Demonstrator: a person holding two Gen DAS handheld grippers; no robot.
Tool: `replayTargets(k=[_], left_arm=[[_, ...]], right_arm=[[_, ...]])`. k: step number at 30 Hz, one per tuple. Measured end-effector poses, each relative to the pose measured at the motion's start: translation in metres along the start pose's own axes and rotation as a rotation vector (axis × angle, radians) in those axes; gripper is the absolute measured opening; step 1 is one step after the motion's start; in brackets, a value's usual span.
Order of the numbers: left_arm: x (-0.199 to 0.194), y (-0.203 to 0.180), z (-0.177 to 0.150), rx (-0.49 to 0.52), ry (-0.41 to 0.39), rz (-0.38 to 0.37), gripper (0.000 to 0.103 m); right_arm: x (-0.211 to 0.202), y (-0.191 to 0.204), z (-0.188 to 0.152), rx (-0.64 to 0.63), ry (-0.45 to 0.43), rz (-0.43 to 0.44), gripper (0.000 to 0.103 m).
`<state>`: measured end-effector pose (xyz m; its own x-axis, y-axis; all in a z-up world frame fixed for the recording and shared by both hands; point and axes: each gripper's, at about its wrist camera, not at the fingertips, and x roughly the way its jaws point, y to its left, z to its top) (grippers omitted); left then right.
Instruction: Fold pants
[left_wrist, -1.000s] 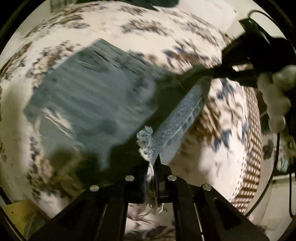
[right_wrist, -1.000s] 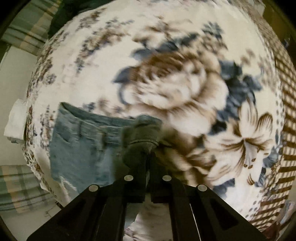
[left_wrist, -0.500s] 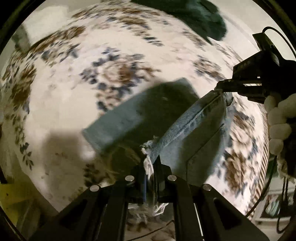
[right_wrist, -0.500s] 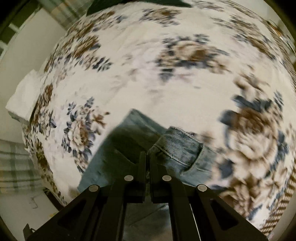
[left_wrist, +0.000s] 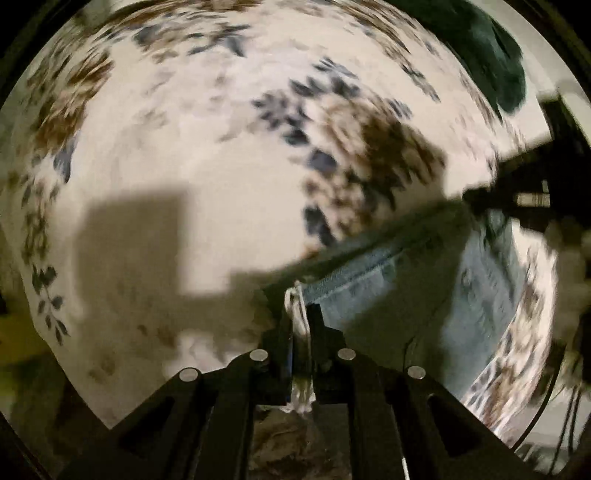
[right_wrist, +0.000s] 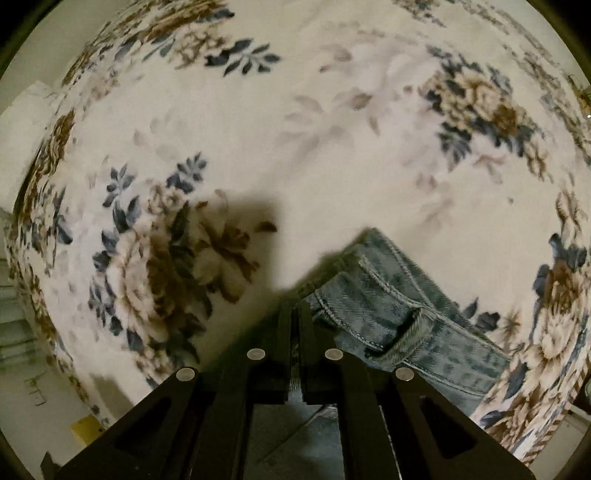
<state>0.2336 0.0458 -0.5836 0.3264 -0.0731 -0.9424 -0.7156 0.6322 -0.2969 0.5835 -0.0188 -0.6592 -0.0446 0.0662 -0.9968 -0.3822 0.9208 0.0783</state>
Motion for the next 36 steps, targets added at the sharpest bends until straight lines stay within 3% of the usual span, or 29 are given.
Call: replayTargets(k=[3, 5, 6, 7, 10, 17, 23, 28, 32, 36], left_arm=[[-0.011, 0.01, -0.001, -0.035, -0.029, -0.007, 0.011], [-0.018, 0.014, -0.008, -0.06, -0.035, -0.023, 0.035], [-0.02, 0.014, -0.012, -0.069, -0.033, -0.03, 0.064], [-0.023, 0.014, -0.018, -0.088, -0.029, -0.047, 0.081], [-0.027, 0.015, -0.045, -0.154, -0.018, -0.097, 0.081], [-0.012, 0.007, -0.136, -0.424, 0.102, -0.201, 0.081], [0.022, -0.006, -0.199, -0.799, 0.188, -0.345, 0.08], [0.044, -0.023, -0.204, -0.993, 0.13, -0.454, 0.079], [0.053, -0.03, -0.18, -1.045, 0.053, -0.437, 0.079], [0.057, -0.023, -0.162, -1.176, 0.021, -0.413, 0.078]], right_arm=[[-0.016, -0.011, -0.008, 0.008, 0.013, 0.107, 0.041], [-0.033, -0.024, -0.02, 0.01, -0.004, 0.151, 0.063], [-0.04, -0.032, -0.026, 0.012, -0.008, 0.153, 0.066], [-0.047, -0.042, -0.034, 0.018, -0.017, 0.157, 0.075], [-0.061, -0.082, -0.059, 0.053, -0.032, 0.183, 0.092], [-0.04, -0.169, -0.111, 0.138, -0.002, 0.287, 0.093], [-0.006, -0.211, -0.131, 0.129, 0.035, 0.393, 0.093], [0.014, -0.226, -0.137, 0.104, 0.06, 0.455, 0.093], [0.025, -0.233, -0.131, 0.107, 0.05, 0.52, 0.093], [0.032, -0.23, -0.116, 0.137, 0.002, 0.59, 0.092]])
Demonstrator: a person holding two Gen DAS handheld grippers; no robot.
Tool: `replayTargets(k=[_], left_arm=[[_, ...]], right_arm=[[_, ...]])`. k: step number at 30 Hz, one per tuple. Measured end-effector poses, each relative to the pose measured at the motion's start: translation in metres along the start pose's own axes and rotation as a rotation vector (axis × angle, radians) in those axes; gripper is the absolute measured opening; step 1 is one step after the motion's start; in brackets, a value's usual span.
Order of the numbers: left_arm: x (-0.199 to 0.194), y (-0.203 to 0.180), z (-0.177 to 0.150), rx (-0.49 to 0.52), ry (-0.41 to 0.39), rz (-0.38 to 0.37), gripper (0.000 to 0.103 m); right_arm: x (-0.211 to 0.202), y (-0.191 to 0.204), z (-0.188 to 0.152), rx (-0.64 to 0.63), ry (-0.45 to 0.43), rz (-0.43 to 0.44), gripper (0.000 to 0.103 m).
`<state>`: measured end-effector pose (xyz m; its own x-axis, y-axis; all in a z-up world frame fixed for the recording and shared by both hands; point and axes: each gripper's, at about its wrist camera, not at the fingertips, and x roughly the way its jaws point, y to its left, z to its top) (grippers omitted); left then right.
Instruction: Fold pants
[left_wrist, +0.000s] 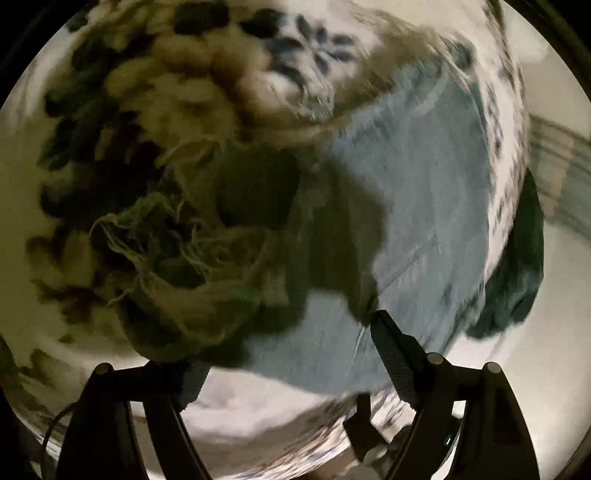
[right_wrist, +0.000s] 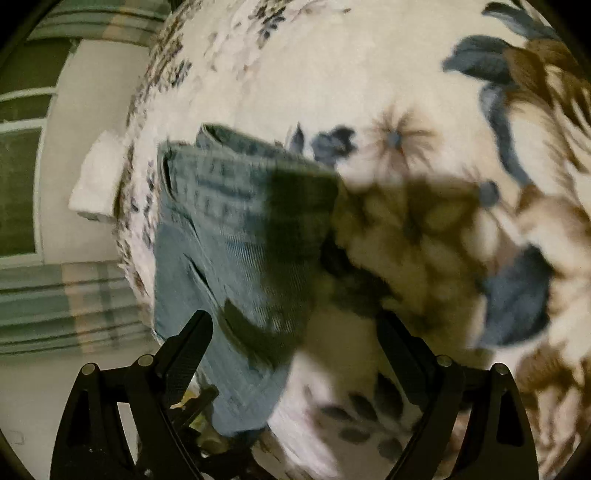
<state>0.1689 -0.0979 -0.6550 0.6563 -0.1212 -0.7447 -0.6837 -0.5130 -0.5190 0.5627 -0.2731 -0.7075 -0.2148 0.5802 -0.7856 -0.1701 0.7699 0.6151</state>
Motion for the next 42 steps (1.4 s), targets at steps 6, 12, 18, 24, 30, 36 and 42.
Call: replayTargets(k=[6, 12, 18, 24, 30, 36, 42], left_arm=[[-0.01, -0.017, 0.005, 0.021, -0.059, 0.026, 0.036], [-0.028, -0.047, 0.016, 0.164, -0.054, 0.003, 0.026], [-0.065, -0.053, 0.033, 0.413, -0.05, 0.017, 0.024], [-0.058, -0.025, 0.058, 0.474, -0.022, 0.005, 0.027], [-0.04, 0.003, 0.064, 0.394, -0.004, -0.102, 0.044], [-0.035, -0.016, 0.046, 0.402, -0.072, -0.069, 0.048], [-0.048, -0.052, 0.033, 0.515, -0.146, -0.035, 0.019]], right_arm=[[0.012, 0.006, 0.021, 0.024, -0.113, 0.032, 0.053], [-0.004, 0.023, 0.005, 0.042, -0.187, 0.015, 0.036], [-0.037, 0.027, -0.054, 0.089, -0.201, 0.015, 0.034], [-0.028, 0.004, -0.116, 0.102, -0.144, -0.025, 0.04], [-0.007, -0.038, -0.117, 0.219, -0.153, 0.106, 0.061], [0.006, -0.036, -0.116, 0.229, -0.203, 0.114, 0.064], [-0.004, -0.013, -0.118, 0.248, -0.249, 0.086, 0.036]])
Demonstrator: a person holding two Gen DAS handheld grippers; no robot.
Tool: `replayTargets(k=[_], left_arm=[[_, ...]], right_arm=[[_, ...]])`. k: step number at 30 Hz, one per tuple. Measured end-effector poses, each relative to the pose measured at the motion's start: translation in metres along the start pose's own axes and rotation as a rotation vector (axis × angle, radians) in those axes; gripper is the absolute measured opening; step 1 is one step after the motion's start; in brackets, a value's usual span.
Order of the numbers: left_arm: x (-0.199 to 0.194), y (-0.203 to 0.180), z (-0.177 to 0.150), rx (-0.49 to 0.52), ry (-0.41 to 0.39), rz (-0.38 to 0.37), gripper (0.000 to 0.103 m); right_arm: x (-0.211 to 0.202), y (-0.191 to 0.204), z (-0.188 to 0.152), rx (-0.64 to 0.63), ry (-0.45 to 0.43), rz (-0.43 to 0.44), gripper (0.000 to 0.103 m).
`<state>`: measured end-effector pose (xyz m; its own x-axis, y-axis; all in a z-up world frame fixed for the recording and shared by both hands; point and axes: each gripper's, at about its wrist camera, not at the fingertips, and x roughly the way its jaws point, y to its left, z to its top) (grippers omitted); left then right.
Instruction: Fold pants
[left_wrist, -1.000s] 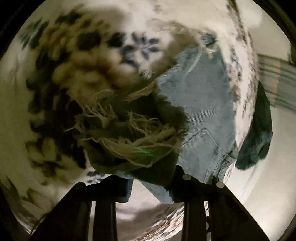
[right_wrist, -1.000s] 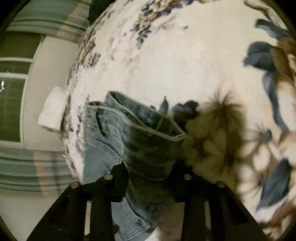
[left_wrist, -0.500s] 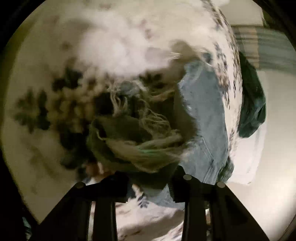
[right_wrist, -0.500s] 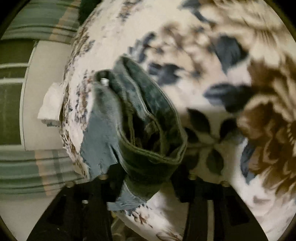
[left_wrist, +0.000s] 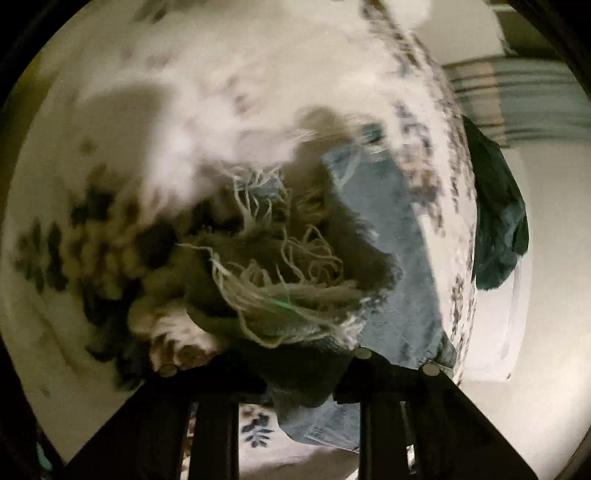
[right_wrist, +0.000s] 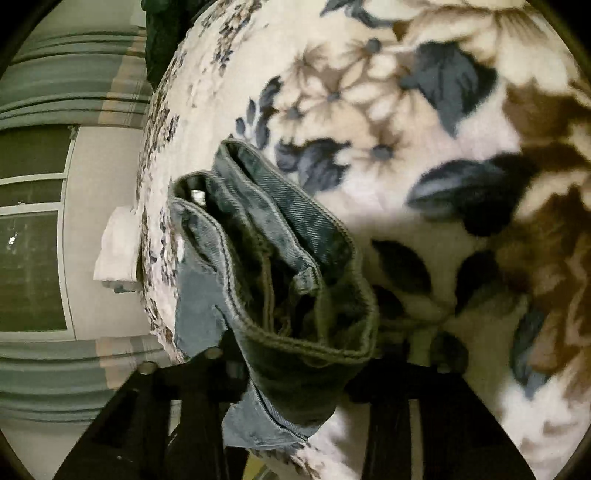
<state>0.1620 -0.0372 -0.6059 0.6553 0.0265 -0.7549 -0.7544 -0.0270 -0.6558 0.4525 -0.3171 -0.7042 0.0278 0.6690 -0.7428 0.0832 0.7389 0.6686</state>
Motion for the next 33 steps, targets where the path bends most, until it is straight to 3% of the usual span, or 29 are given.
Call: replayTargets(k=[7, 14, 24, 27, 29, 33], left_arm=[[-0.036, -0.09, 0.017, 0.178, -0.004, -0.028, 0.018], [-0.035, -0.186, 0.031, 0.347, 0.062, -0.128, 0.018], [0.062, -0.36, 0.016, 0.524, 0.22, -0.329, 0.018], [0.083, -0.394, 0.005, 0.568, 0.261, -0.382, 0.018], [0.104, -0.405, -0.005, 0.621, 0.293, -0.4, 0.018], [0.159, -0.373, -0.02, 0.67, 0.388, -0.286, 0.018]], right_arm=[[-0.047, 0.044, 0.003, 0.01, -0.057, 0.007, 0.032], [-0.123, 0.077, 0.043, 0.07, -0.207, 0.065, 0.031], [-0.218, 0.088, 0.139, 0.128, -0.532, 0.109, 0.031], [-0.237, 0.087, 0.163, 0.125, -0.619, 0.115, 0.031], [-0.244, 0.077, 0.171, 0.139, -0.659, 0.11, 0.031], [-0.224, 0.032, 0.172, 0.189, -0.642, 0.054, 0.031]])
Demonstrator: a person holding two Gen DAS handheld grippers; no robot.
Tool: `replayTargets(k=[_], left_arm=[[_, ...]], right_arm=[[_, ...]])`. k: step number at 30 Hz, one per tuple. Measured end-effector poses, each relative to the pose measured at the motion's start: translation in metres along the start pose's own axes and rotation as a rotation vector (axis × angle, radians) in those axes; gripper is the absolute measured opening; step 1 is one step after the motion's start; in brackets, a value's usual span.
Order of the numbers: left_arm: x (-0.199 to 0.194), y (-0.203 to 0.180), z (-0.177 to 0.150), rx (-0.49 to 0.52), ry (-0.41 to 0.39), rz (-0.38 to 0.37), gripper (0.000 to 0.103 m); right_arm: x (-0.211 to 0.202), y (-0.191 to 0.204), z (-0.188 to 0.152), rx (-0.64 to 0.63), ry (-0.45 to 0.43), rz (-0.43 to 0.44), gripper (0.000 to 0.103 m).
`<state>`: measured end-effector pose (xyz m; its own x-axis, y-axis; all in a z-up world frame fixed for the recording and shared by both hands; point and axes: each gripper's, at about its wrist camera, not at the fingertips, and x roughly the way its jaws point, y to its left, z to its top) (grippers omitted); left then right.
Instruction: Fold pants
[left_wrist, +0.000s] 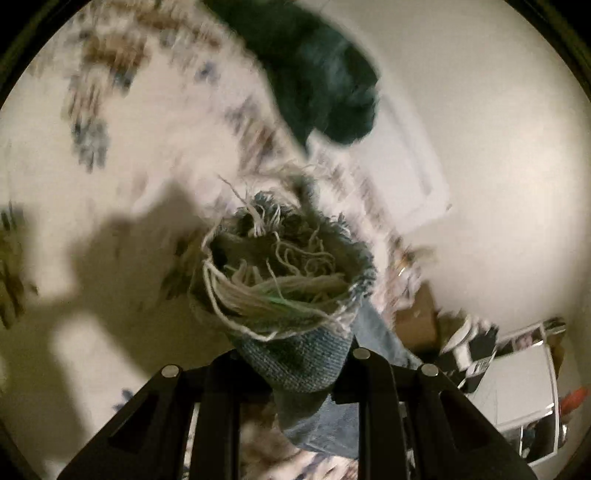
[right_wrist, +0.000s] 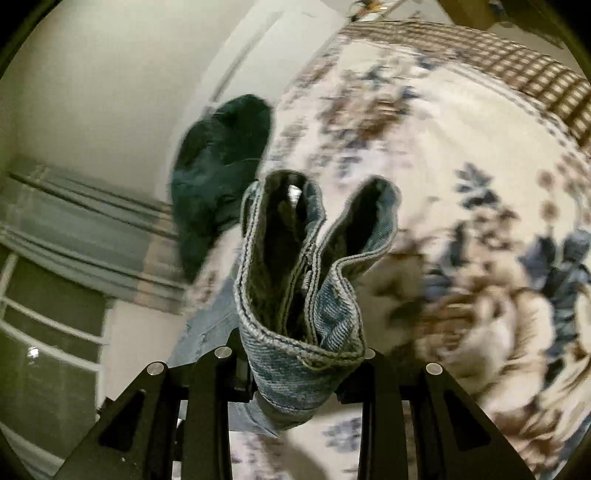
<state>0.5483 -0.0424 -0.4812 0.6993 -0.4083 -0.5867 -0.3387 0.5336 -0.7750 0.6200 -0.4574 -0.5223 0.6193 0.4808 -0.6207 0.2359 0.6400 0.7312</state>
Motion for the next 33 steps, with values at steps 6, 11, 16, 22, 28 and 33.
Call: replayTargets(k=[6, 11, 16, 22, 28, 33], left_arm=[[0.053, 0.081, -0.052, -0.049, 0.171, 0.17, 0.018], [0.047, 0.091, -0.068, -0.034, 0.196, 0.185, 0.023], [0.023, 0.074, -0.064, 0.011, 0.224, 0.241, 0.031], [-0.025, 0.057, -0.07, 0.23, 0.196, 0.385, 0.058], [0.021, 0.032, -0.022, 0.385, 0.204, 0.405, 0.061], [0.094, 0.012, 0.017, 0.477, 0.3, 0.417, 0.059]], right_arm=[[0.039, -0.088, -0.046, 0.062, 0.108, -0.184, 0.031], [0.045, -0.107, -0.054, 0.109, 0.124, -0.192, 0.037], [0.041, -0.109, -0.056, 0.127, 0.175, -0.216, 0.05], [0.004, -0.089, -0.057, -0.004, 0.16, -0.357, 0.056], [0.012, -0.048, -0.026, -0.168, 0.108, -0.409, 0.059], [0.077, -0.036, 0.008, -0.238, 0.18, -0.44, 0.059]])
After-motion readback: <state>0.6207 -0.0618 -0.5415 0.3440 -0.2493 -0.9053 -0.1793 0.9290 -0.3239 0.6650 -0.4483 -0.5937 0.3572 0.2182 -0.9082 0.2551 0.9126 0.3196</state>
